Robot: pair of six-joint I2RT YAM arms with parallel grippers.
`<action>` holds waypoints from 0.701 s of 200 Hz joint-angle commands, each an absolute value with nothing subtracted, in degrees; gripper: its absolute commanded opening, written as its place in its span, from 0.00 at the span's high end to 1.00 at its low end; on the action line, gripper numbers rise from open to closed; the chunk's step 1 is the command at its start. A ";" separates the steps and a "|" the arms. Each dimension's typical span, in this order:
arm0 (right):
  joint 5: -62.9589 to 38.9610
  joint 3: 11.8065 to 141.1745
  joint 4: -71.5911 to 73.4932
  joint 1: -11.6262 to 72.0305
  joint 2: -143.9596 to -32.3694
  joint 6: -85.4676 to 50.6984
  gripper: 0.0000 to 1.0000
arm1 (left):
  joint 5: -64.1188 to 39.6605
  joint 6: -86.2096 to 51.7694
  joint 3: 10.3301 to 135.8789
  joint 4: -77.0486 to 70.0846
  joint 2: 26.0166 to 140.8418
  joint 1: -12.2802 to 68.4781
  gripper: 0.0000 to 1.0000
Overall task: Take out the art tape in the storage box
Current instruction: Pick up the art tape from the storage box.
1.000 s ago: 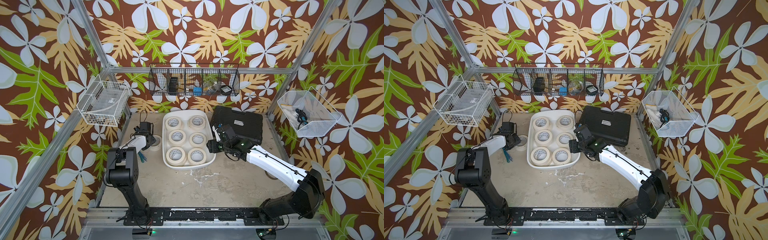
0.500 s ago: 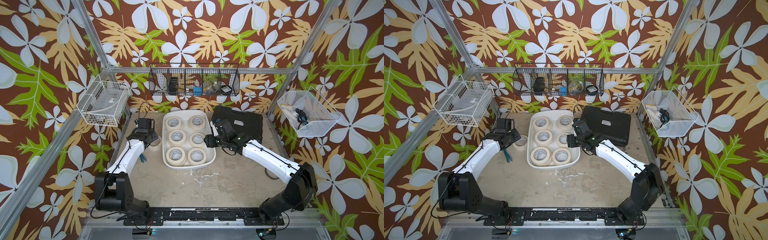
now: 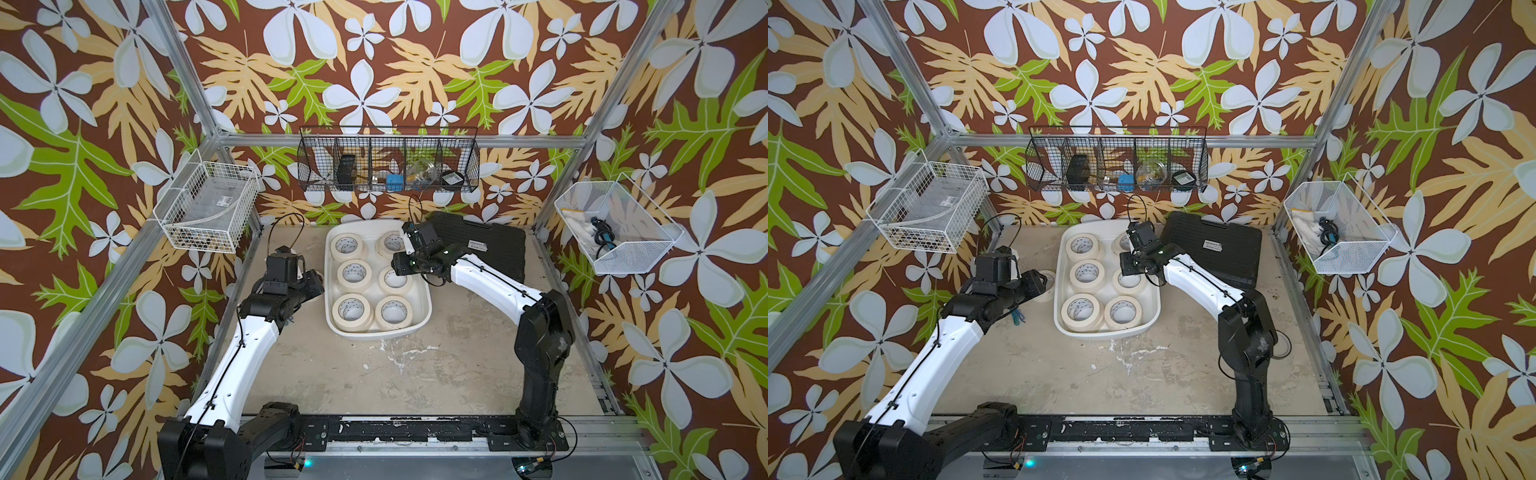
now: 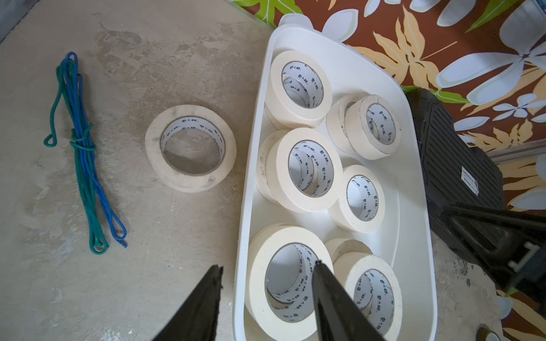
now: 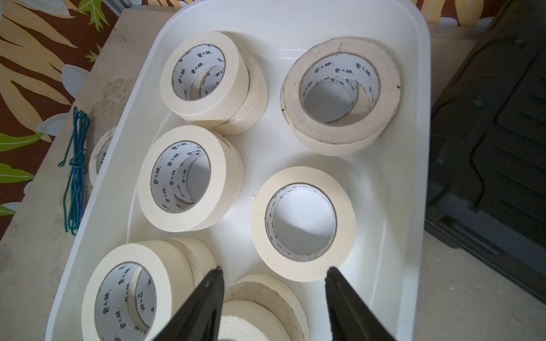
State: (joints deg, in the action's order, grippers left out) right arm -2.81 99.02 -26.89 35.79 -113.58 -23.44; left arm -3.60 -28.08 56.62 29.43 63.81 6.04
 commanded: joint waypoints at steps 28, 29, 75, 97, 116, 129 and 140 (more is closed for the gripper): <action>-4.04 106.85 -29.21 38.68 -121.91 -26.43 0.42 | -4.57 -25.07 56.12 31.32 62.39 6.06 0.45; -4.04 107.08 -29.24 38.68 -122.08 -26.44 0.42 | -4.61 -25.06 56.10 31.35 62.40 6.02 0.44; -2.92 111.88 -29.29 39.99 -128.11 -27.07 0.42 | -4.66 -24.37 55.98 31.56 60.78 6.00 0.44; -2.38 114.17 -29.51 40.08 -130.41 -26.98 0.42 | -4.56 -24.26 55.72 31.79 60.70 6.06 0.44; -1.98 116.17 -29.66 40.08 -132.14 -26.84 0.42 | -4.66 -24.18 55.47 31.65 60.81 6.06 0.43; -1.72 117.63 -29.62 40.08 -133.31 -26.89 0.42 | -4.66 -24.10 55.33 31.64 60.92 6.05 0.43; -1.69 119.27 -29.92 40.08 -134.41 -26.81 0.42 | -4.75 -24.01 55.28 31.60 61.06 6.06 0.43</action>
